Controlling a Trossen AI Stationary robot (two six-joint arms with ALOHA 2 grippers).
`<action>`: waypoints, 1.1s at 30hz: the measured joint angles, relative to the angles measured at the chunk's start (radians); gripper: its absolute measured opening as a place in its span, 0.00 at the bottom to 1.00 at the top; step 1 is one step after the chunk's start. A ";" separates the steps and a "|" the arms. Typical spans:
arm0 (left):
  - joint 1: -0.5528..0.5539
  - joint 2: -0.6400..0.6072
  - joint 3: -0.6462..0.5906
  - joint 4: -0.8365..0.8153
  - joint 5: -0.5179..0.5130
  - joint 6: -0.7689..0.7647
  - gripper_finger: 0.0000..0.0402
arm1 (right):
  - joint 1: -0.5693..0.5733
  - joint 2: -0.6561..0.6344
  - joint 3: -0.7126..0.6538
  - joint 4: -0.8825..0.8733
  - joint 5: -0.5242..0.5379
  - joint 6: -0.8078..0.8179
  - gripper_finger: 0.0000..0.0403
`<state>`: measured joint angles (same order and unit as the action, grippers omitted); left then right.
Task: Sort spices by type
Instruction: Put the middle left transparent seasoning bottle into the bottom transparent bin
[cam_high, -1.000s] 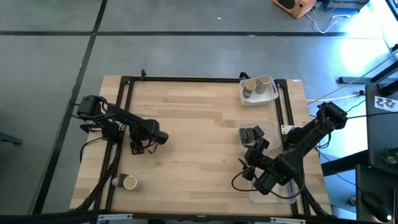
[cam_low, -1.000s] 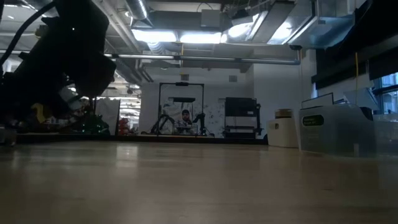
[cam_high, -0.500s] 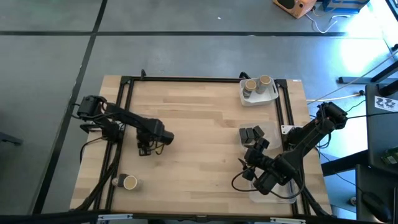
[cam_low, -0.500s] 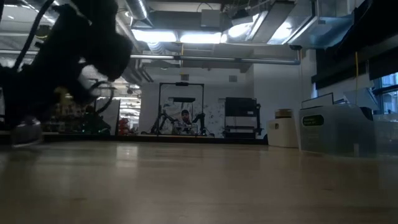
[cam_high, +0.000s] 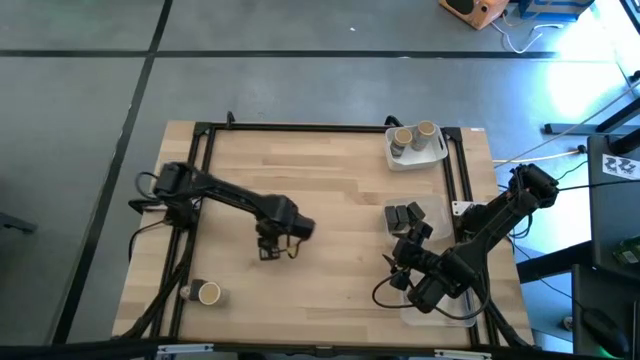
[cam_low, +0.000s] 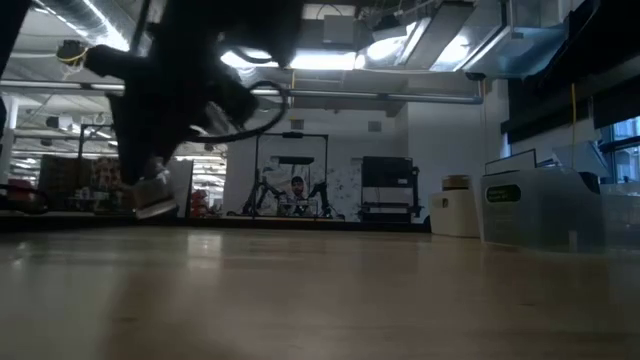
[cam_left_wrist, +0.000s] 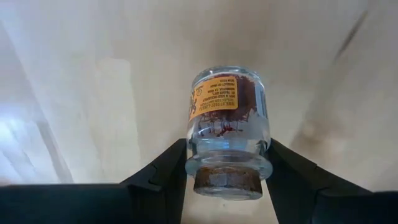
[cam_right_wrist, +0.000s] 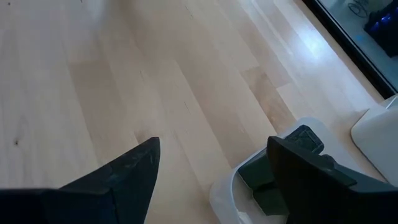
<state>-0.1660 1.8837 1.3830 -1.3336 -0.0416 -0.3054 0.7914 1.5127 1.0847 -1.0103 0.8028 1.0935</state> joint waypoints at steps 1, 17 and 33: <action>-0.005 0.034 0.041 -0.026 0.005 0.007 0.40 | 0.000 0.000 0.000 0.000 0.000 0.000 0.74; -0.044 0.387 0.410 -0.182 0.030 0.122 0.46 | 0.000 0.000 0.000 -0.002 -0.009 -0.029 0.74; -0.067 0.237 0.402 -0.194 -0.071 0.077 0.57 | 0.000 0.000 0.001 -0.002 -0.020 -0.029 0.74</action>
<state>-0.2331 2.1204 1.7854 -1.5275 -0.1128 -0.2288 0.7914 1.5127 1.0855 -1.0121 0.7830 1.0649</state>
